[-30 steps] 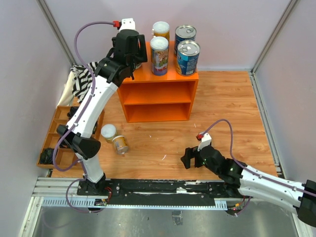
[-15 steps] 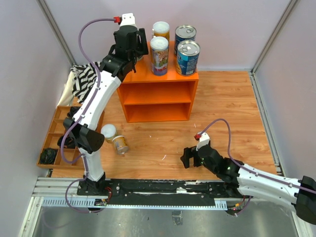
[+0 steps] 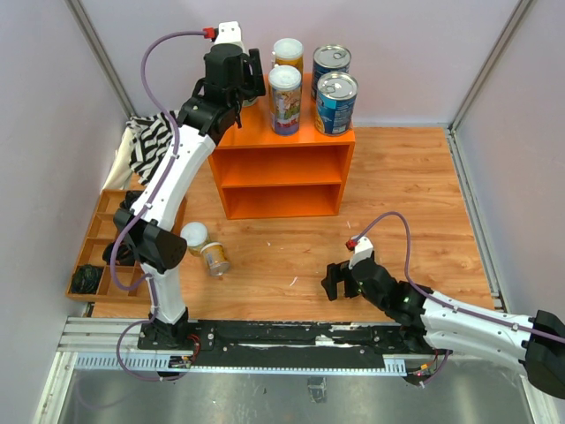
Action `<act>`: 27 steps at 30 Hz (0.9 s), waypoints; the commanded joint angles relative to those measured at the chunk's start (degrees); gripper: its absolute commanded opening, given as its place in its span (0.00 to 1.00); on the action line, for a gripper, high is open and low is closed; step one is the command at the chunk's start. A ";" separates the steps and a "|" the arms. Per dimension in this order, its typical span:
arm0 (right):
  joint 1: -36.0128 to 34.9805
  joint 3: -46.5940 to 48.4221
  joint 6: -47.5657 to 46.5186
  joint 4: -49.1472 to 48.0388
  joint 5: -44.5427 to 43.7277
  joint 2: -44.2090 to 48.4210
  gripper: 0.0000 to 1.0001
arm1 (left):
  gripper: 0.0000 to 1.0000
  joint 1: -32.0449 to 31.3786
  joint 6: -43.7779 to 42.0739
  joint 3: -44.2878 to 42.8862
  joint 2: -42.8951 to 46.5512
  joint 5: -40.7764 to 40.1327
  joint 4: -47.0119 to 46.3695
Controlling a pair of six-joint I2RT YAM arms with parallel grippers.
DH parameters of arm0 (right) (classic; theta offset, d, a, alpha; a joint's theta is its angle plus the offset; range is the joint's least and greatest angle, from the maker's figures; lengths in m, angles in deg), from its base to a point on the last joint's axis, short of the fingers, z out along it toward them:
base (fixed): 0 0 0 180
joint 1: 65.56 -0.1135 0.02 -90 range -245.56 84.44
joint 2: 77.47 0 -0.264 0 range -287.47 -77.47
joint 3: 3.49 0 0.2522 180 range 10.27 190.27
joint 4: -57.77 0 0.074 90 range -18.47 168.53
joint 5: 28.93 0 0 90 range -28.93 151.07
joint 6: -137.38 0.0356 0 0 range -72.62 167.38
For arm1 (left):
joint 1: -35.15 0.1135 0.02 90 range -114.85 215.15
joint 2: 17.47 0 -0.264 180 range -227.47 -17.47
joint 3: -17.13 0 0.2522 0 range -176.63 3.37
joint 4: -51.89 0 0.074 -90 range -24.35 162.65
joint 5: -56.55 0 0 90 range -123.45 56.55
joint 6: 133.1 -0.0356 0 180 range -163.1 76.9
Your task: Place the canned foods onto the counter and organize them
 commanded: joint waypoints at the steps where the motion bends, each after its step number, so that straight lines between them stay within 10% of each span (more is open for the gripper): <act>1: -0.39 1.41 -0.62 -1.00 0.03 0.26 0.98 | 0.65 0.27 -0.42 -1.35 -0.66 1.58 -2.74; 7: -0.34 1.41 -0.46 -0.70 0.36 0.83 0.97 | 0.88 0.27 0.17 -0.86 0.03 2.26 -2.61; 27: -0.34 2.69 0.11 2.90 1.73 3.53 0.97 | 0.92 0.26 4.05 -1.02 8.35 -5.53 -2.33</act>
